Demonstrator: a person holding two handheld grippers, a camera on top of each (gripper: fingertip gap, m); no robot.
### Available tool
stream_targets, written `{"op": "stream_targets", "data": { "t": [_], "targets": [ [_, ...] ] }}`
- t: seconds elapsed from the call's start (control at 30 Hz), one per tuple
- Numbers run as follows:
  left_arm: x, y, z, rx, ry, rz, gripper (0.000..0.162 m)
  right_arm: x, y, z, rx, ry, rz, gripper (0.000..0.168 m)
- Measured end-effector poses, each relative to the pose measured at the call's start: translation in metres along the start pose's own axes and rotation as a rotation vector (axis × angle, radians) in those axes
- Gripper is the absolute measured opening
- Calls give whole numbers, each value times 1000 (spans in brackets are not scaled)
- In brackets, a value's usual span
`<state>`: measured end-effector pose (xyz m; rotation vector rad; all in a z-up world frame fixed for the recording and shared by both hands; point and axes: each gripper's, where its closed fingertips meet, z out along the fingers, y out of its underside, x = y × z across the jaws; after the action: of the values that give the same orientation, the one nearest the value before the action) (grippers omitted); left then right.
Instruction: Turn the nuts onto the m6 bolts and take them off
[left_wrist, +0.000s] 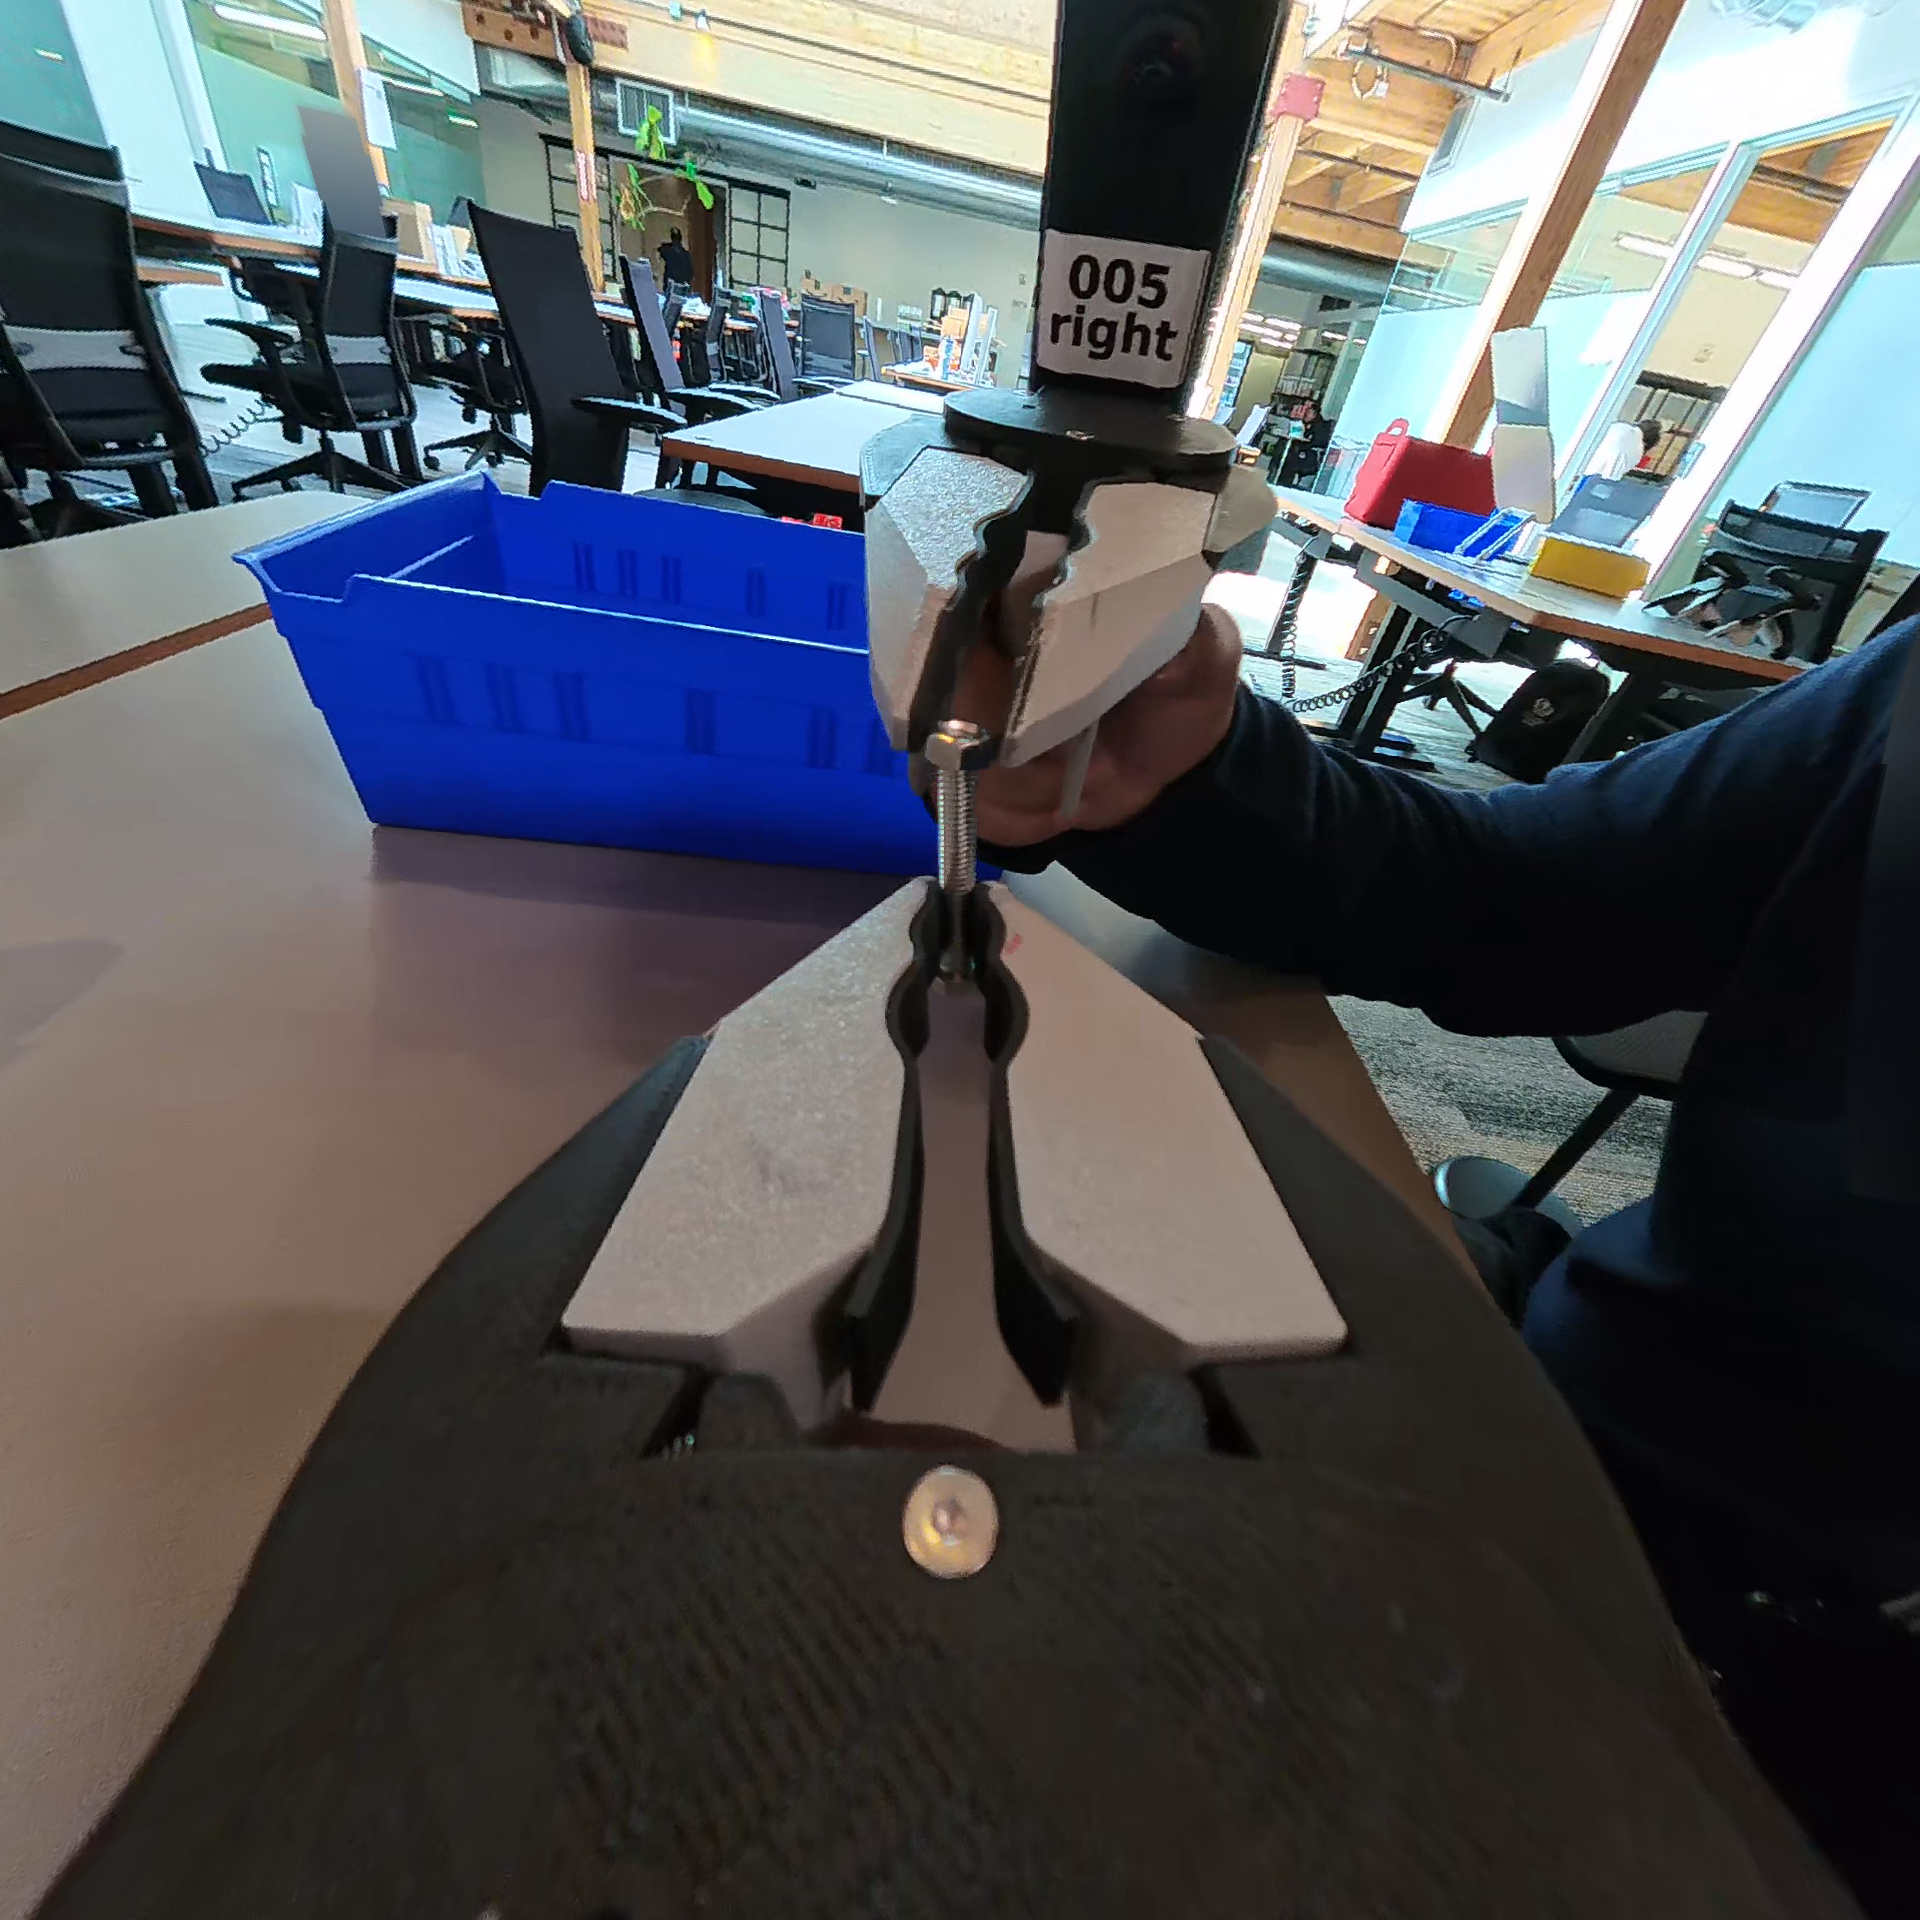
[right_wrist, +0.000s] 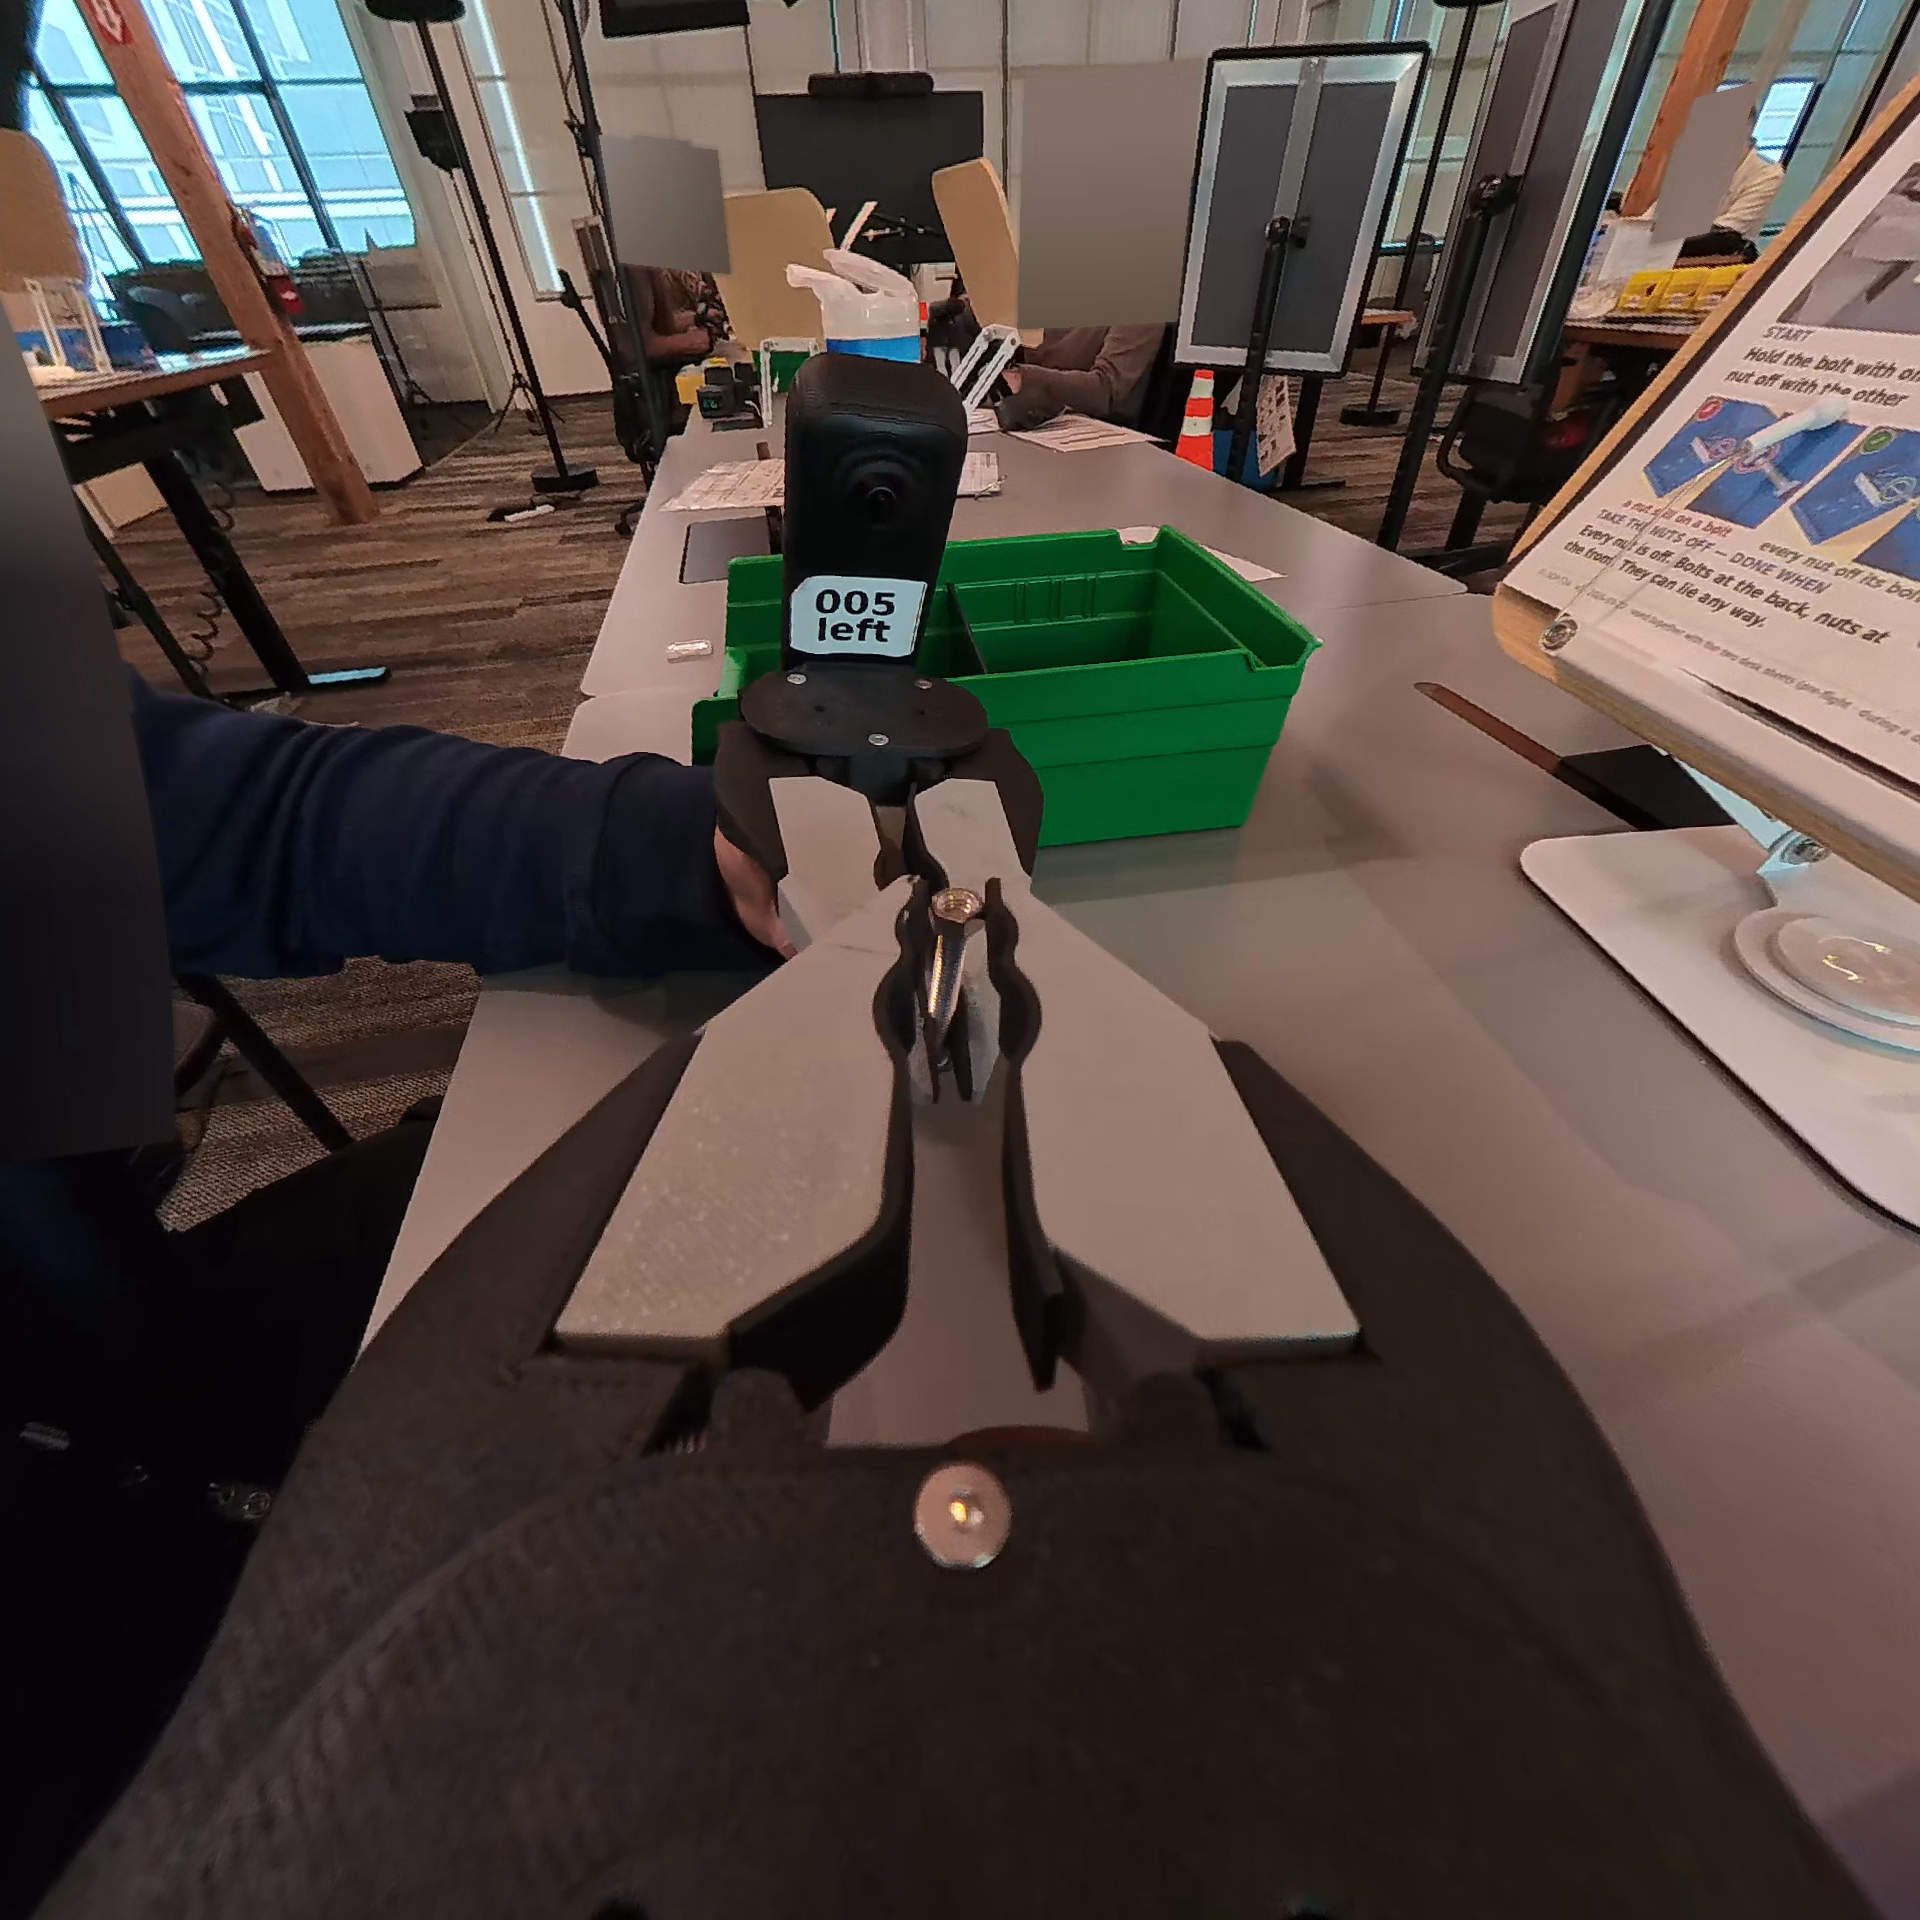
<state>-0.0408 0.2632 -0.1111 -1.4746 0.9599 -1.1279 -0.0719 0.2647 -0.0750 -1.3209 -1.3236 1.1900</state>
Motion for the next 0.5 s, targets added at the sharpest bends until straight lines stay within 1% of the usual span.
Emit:
{"op": "stream_targets", "data": {
  "t": [0.1,0.2,0.33,0.5],
  "targets": [
    [-1,-1,0,1,-8,5,2,1,-1,0,0,10,-3,7],
    [-5,-1,0,-5,-52,25,2,4,-1,2,-3,36,20,7],
    [-17,-1,1,-16,-162,70,2,13,0,2,-12,91,57,6],
    [-34,7,2,-79,-305,105,2,25,10,3,-53,166,92,6]
  ]
}}
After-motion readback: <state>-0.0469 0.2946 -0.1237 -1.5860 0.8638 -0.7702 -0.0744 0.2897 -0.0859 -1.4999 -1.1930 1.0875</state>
